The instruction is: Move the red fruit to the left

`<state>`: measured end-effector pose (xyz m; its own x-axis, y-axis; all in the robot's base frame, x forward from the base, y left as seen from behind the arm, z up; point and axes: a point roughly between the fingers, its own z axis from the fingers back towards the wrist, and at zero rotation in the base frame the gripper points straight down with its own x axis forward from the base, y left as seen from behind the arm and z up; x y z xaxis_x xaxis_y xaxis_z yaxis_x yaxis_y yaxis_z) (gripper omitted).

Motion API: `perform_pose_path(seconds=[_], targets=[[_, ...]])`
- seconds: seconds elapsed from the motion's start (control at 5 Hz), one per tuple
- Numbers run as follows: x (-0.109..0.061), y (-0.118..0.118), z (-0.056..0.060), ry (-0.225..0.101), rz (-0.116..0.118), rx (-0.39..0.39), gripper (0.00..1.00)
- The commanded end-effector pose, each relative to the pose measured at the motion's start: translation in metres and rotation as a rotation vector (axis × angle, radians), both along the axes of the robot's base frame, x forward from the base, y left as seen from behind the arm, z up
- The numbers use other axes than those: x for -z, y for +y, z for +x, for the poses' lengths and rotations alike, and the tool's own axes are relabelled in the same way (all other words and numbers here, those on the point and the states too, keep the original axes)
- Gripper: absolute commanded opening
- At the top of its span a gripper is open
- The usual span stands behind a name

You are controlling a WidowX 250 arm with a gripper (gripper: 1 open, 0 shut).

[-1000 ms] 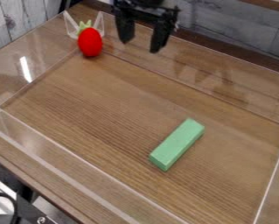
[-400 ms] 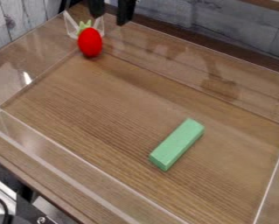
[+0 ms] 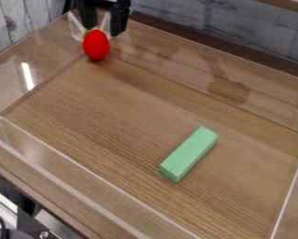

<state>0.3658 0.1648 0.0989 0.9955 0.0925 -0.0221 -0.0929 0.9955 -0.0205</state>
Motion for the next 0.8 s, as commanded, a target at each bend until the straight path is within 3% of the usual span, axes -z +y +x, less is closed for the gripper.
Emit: perform_pose_path(seconds=[0.0,0.4,0.6], targets=[[-0.024,0.022,0.005,-0.067,0.041,-0.039,1.0],[-0.028,0.043,-0.01,-0.073,0.053,-0.075,1.0],[-0.027,0.035,-0.005,-0.077,0.046,-0.072,1.0]])
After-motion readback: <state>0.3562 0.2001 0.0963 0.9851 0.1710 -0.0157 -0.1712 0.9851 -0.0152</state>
